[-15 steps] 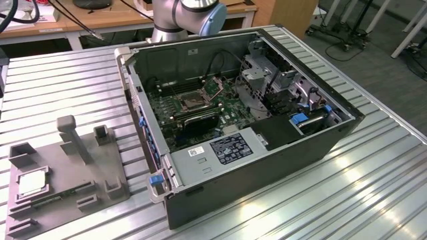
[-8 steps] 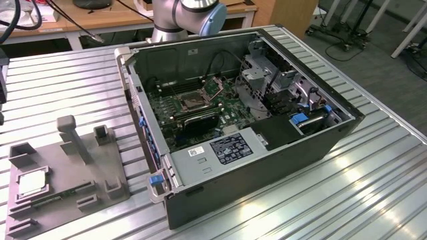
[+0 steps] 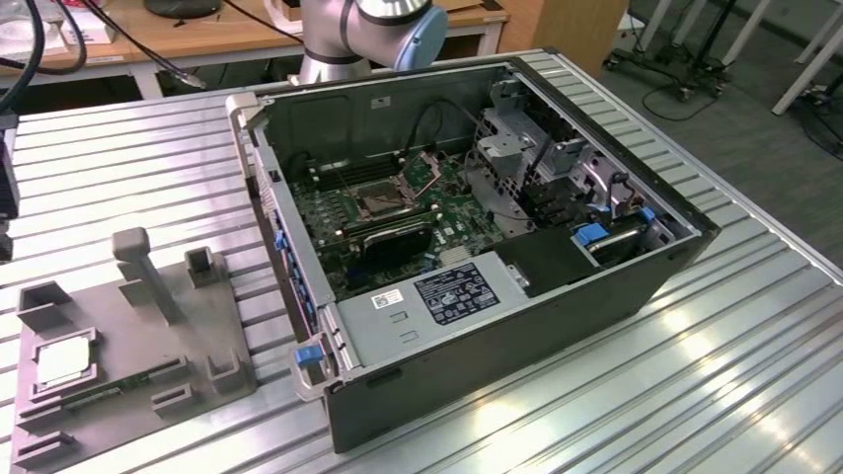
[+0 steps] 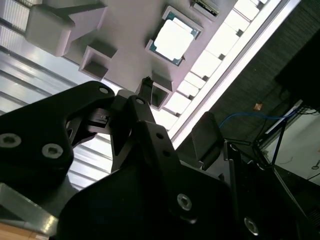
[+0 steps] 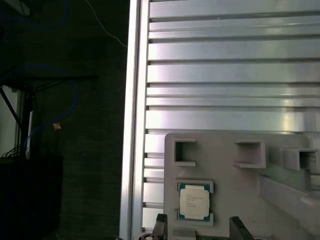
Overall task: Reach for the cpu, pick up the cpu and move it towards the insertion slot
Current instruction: 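Reach for the cpu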
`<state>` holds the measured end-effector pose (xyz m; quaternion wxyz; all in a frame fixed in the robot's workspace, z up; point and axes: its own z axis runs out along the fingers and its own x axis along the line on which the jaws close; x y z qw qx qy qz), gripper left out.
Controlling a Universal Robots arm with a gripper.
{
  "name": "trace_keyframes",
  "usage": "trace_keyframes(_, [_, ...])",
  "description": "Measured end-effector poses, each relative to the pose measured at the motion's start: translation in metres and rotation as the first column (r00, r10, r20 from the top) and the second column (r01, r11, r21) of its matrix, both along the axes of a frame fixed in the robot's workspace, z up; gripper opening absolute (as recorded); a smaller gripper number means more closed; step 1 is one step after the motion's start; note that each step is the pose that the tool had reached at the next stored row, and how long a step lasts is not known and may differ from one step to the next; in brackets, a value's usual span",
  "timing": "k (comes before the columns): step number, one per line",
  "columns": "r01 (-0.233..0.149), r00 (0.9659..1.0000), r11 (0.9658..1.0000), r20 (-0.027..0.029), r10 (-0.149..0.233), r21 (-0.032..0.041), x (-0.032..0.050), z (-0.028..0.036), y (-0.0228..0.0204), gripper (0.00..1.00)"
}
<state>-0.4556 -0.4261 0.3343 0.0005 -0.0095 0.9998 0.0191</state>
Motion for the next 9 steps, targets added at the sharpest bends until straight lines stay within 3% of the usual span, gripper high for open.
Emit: trace_keyframes(9, [0.0,1.0,1.0,-0.0001,0.0,-0.0001,-0.0003,-0.0125,-0.0007,0.59])
